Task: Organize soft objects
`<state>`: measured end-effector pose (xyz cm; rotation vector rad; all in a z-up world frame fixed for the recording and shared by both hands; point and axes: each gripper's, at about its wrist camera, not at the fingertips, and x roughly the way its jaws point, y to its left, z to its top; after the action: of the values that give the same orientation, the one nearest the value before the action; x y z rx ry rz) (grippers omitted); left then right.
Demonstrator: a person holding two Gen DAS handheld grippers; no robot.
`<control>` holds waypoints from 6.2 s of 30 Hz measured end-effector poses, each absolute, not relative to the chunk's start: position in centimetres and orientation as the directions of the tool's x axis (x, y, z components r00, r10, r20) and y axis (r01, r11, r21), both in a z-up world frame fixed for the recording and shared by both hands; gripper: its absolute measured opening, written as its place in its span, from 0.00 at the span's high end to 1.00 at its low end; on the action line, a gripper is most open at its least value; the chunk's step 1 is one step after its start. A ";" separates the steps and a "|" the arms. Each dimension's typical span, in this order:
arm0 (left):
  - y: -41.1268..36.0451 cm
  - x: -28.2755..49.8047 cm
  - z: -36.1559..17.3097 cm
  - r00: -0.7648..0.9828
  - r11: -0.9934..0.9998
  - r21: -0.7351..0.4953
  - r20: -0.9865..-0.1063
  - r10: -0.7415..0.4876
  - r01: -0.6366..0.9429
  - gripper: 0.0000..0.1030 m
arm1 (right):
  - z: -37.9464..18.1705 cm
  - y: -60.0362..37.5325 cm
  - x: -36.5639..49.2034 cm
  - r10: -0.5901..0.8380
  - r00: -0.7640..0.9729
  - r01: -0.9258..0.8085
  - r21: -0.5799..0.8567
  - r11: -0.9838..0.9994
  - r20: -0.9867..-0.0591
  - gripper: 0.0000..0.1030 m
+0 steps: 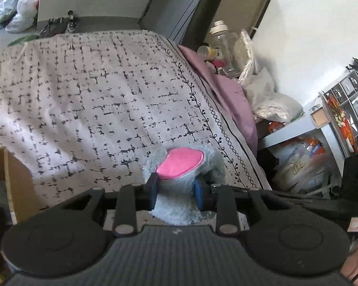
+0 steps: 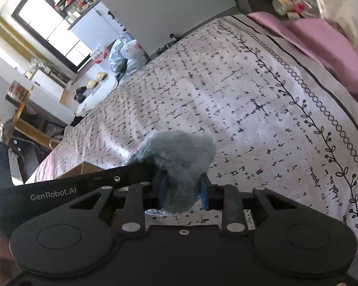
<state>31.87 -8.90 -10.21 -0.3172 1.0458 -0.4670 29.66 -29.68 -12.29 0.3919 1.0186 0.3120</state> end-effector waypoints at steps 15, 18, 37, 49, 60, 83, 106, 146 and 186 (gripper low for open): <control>-4.4 27.5 -6.6 0.530 0.856 -0.459 -0.678 -0.510 0.237 0.71 | -7.7 -24.5 27.7 0.406 0.532 -0.199 0.357 0.913 -0.743 0.74; -3.4 26.9 -6.3 0.541 0.855 -0.464 -0.669 -0.510 0.232 0.71 | -7.4 -23.8 27.2 0.411 0.541 -0.198 0.364 0.910 -0.734 0.74; 5.2 22.5 -5.0 0.598 0.871 -0.463 -0.656 -0.461 0.163 0.71 | -6.6 -16.4 24.6 0.496 0.511 -0.303 0.393 0.868 -0.702 0.74; 9.3 21.6 -6.8 0.591 0.875 -0.472 -0.678 -0.437 0.105 0.71 | -8.1 -12.7 24.5 0.532 0.442 -0.345 0.411 0.844 -0.722 0.73; 12.4 19.8 -10.9 0.546 0.861 -0.507 -0.711 -0.442 0.036 0.71 | -10.6 -9.4 23.2 0.519 0.345 -0.397 0.380 0.836 -0.782 0.73; 11.6 18.9 -12.0 0.559 0.935 -0.355 -0.779 -0.285 -0.019 0.24 | -11.6 -9.9 22.0 0.492 0.305 -0.429 0.344 0.836 -0.816 0.65; 9.3 15.5 -8.2 0.569 0.965 -0.257 -0.800 -0.189 -0.041 0.15 | -9.5 -18.9 18.6 0.426 0.502 -0.296 0.313 0.902 -0.753 0.20; 5.5 5.9 0.3 0.714 0.994 -0.110 -0.697 -0.067 -0.014 0.09 | -3.3 -25.0 11.1 0.367 0.651 -0.299 0.219 0.929 -0.665 0.00; 5.1 0.4 -0.1 0.826 0.991 -0.130 -0.562 -0.039 -0.041 0.00 | -2.5 -24.7 6.0 0.393 0.734 -0.376 0.151 0.914 -0.554 0.00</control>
<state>0.42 5.10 -0.09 -0.1385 0.5990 0.0011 5.99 -24.70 -2.47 0.0292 0.6159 0.4231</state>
